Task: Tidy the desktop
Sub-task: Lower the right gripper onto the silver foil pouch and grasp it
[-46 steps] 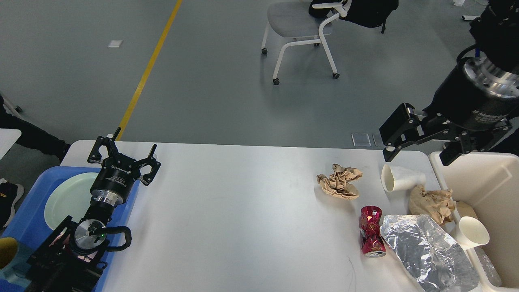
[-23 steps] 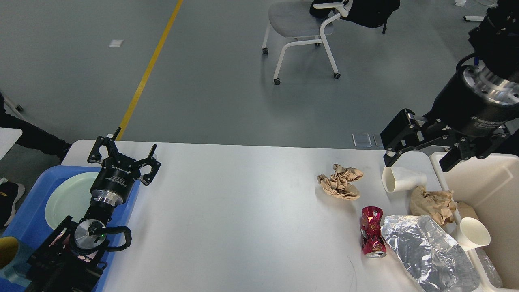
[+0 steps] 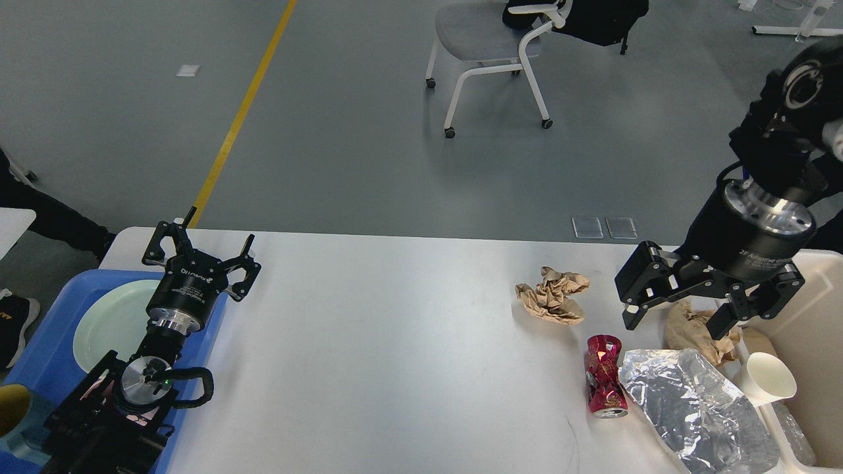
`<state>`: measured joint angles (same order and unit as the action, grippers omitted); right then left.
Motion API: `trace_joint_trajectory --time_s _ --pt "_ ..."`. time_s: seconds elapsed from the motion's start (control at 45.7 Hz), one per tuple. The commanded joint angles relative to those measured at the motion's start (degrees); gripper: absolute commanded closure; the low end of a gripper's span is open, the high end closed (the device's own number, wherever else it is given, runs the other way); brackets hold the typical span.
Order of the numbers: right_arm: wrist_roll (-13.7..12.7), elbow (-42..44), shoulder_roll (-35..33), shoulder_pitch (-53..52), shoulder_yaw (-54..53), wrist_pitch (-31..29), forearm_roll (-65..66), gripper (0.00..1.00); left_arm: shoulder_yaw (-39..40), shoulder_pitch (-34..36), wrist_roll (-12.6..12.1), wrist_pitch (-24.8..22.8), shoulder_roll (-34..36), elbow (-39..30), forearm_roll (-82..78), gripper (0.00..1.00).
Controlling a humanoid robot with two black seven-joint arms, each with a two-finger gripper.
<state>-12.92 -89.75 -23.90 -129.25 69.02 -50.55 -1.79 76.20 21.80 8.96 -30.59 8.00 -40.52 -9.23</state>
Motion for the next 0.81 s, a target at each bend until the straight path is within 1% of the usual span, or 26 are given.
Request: trace_joint_trajectory --time_s 0.0,0.153,0.219,0.416,0.482,0.503,0.657,0.788 --pt "0.0 0.0 -0.6 6.2 0.0 5.4 0.2 0.07 0.0 0.0 0.0 0.0 0.0 0.0 0.0 0.04" --pt "0.0 0.6 -0.1 14.2 -0.6 11.0 3.5 0.07 0.0 0.0 0.0 0.0 0.0 0.0 0.0 0.04" --pt "0.0 0.6 0.0 18.0 -1.8 14.4 5.3 0.07 0.0 0.0 0.0 0.0 0.0 0.0 0.0 0.04" --pt "0.1 0.7 0.2 28.3 -4.6 23.0 13.8 0.08 0.0 0.0 0.0 0.0 0.0 0.0 0.0 0.04" --pt "0.1 0.9 0.2 31.6 -5.7 26.3 17.9 0.08 0.0 0.0 0.0 0.0 0.0 0.0 0.0 0.04" --pt "0.2 0.9 0.3 33.7 -6.3 28.9 20.2 0.09 0.0 0.0 0.0 0.0 0.0 0.0 0.0 0.04" --pt "0.2 1.0 1.8 38.9 -6.5 34.7 24.9 0.10 0.0 0.0 0.0 0.0 0.0 0.0 0.0 0.04" --pt "0.2 1.6 2.4 42.7 -6.3 42.2 30.2 0.10 0.0 0.0 0.0 0.0 0.0 0.0 0.0 0.04"
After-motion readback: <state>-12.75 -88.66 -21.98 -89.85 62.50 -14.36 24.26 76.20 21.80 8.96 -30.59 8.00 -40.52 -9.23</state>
